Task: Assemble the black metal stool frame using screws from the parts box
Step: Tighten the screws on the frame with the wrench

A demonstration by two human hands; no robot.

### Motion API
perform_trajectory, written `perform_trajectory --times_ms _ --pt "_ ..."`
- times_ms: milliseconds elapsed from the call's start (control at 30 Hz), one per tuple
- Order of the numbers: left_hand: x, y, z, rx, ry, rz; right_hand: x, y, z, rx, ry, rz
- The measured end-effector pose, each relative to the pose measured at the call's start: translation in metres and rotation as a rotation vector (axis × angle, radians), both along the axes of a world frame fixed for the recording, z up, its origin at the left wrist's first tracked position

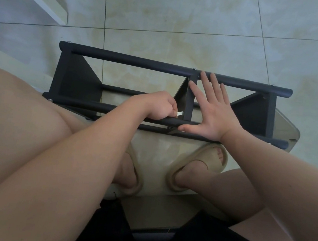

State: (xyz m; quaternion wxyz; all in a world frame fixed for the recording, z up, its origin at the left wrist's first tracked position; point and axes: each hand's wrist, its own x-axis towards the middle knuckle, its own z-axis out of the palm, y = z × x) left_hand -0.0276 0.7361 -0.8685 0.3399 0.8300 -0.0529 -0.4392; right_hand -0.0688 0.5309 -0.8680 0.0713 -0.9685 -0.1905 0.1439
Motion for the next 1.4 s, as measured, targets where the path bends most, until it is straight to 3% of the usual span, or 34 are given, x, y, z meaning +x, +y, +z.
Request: perform_trajectory --times_ms 167,367,633,833,900,1067,1200,1400 --pt "-0.001 -0.004 0.009 0.040 0.023 0.012 0.001 -0.001 -0.001 0.017 0.005 0.005" --pt "0.008 -0.007 0.039 0.396 -0.087 -0.110 0.019 -0.003 0.012 0.069 0.188 -0.070" --pt "0.079 -0.004 0.073 0.366 -0.500 -0.087 0.084 -0.027 0.059 -0.026 0.263 -0.130" --pt "0.116 -0.005 0.063 0.346 -0.371 -0.037 0.113 -0.034 0.056 -0.155 0.343 -0.161" --pt "0.126 -0.005 0.057 0.378 -0.328 -0.048 0.120 -0.035 0.047 -0.121 0.384 -0.197" --pt "0.136 -0.012 0.039 0.400 -0.018 -0.142 0.138 -0.035 0.029 0.000 0.493 -0.217" --pt "0.144 -0.016 0.031 0.312 -0.100 0.011 0.149 -0.036 0.030 0.055 0.435 -0.224" --pt "0.159 -0.002 0.044 0.324 -0.295 0.122 0.162 -0.027 0.040 0.051 0.131 -0.182"
